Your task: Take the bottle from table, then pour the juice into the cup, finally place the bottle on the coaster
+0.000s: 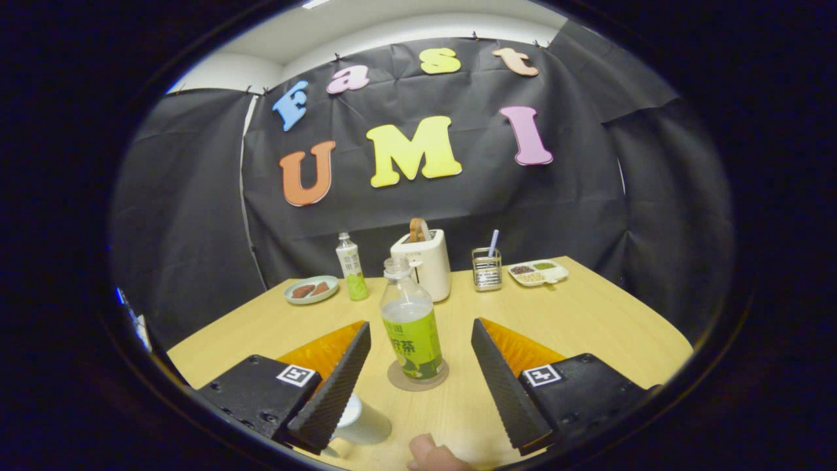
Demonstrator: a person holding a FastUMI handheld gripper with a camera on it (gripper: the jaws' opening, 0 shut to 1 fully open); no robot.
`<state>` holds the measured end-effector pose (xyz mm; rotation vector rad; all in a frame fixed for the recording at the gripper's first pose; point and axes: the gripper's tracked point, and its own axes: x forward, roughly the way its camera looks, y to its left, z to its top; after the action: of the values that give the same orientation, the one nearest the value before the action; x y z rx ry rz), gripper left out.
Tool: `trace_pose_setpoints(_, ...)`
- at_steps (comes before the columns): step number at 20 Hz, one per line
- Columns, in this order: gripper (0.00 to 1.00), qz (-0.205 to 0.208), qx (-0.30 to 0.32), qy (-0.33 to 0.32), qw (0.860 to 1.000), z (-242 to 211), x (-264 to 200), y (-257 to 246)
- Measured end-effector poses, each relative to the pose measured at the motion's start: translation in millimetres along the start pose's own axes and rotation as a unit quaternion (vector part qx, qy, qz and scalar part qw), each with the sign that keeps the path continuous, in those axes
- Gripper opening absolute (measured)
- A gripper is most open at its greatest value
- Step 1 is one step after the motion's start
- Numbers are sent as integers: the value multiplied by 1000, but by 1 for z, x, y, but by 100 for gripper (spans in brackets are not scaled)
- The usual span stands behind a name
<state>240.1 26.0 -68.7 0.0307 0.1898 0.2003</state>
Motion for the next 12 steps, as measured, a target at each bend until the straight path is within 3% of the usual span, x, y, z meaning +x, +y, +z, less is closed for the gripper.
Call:
trace_pose_setpoints(6, 99, -18, -33, -81, 996, 25, -87, 2)
trace_pose_setpoints(12, 99, -47, -71, -133, 987, 34, -131, 4)
